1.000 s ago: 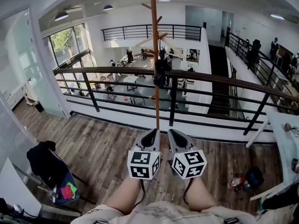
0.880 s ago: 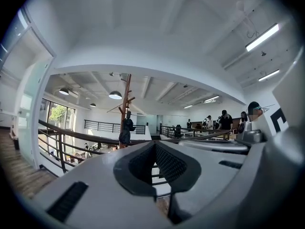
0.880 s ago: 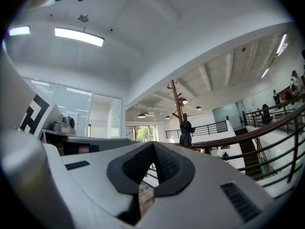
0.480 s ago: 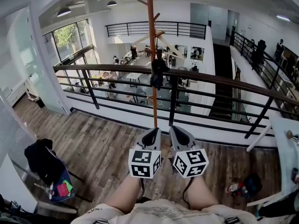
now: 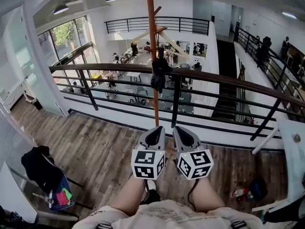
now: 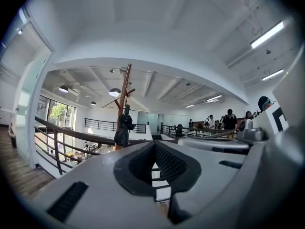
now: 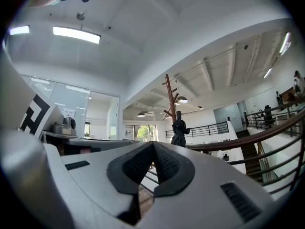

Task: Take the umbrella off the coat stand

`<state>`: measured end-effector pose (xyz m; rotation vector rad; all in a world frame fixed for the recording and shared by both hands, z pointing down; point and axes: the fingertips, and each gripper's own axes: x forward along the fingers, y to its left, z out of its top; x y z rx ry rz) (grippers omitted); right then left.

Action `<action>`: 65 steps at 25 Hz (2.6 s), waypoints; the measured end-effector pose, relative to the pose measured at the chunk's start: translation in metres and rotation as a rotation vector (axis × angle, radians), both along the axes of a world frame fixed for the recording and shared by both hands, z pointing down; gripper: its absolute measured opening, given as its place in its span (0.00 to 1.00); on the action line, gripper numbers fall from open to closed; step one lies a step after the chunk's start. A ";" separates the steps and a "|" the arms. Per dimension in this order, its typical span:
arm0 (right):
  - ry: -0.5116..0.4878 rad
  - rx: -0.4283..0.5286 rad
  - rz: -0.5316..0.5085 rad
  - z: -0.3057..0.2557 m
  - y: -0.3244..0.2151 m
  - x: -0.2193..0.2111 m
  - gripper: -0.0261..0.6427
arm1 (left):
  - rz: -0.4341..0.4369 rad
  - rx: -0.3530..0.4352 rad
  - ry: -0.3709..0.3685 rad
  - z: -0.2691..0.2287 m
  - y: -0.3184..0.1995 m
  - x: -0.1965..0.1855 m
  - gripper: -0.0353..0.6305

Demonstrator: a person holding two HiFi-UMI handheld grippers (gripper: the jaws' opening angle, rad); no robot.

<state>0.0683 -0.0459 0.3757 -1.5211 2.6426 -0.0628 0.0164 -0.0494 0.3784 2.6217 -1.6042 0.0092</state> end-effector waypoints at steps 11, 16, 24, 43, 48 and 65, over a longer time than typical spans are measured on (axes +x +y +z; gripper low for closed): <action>0.014 0.007 0.038 -0.006 -0.128 -0.021 0.04 | 0.013 0.011 -0.011 -0.008 -0.130 -0.027 0.06; 0.017 0.005 0.065 -0.010 -0.183 -0.034 0.04 | 0.006 0.009 -0.010 -0.013 -0.186 -0.051 0.06; 0.020 0.000 0.108 -0.013 -0.256 -0.049 0.04 | 0.005 -0.005 -0.016 -0.010 -0.260 -0.079 0.06; -0.026 0.038 0.136 -0.057 -0.350 -0.031 0.04 | -0.021 -0.024 -0.006 -0.017 -0.335 -0.087 0.06; -0.016 0.090 0.080 -0.083 -0.373 -0.030 0.11 | -0.048 -0.012 -0.014 -0.020 -0.345 -0.081 0.06; 0.085 0.063 0.044 -0.100 -0.459 -0.047 0.31 | -0.150 -0.037 -0.005 -0.008 -0.368 -0.106 0.06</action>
